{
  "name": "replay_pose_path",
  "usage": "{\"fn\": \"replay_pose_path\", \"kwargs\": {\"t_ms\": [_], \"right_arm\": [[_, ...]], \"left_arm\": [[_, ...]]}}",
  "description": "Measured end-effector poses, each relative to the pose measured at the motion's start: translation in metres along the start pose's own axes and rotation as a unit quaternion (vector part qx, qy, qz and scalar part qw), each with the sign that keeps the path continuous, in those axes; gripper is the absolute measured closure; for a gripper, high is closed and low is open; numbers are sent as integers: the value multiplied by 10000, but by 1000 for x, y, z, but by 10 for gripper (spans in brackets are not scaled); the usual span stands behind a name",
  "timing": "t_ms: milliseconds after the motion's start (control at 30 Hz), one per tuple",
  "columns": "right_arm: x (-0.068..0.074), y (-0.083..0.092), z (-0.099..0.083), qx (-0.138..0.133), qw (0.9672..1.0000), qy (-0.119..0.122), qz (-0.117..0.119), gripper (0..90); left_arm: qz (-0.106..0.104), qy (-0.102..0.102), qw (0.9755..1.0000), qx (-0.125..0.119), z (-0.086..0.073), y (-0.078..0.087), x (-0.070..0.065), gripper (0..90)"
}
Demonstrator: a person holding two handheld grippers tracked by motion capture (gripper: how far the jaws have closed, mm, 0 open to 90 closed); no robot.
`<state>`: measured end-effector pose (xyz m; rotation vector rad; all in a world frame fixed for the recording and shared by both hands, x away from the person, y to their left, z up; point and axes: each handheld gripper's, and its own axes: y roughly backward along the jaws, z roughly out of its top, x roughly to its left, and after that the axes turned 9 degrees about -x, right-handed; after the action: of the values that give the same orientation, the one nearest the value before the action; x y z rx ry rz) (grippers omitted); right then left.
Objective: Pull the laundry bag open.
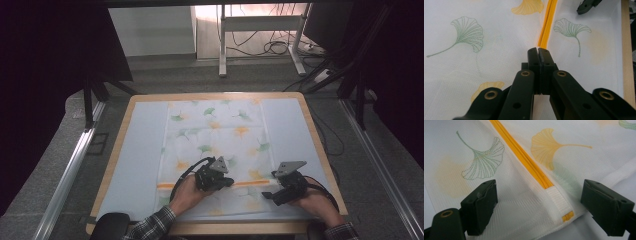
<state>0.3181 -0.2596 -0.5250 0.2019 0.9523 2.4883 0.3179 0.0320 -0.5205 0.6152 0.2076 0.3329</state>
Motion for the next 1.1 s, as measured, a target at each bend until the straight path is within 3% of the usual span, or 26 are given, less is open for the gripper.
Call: {"fn": "replay_pose_path", "kwargs": {"t_ms": [1100], "right_arm": [[0,0,0,-8,10000,-15,-23,142]], "left_arm": [[125,86,9998,-96,-12,25,4,900]]}}
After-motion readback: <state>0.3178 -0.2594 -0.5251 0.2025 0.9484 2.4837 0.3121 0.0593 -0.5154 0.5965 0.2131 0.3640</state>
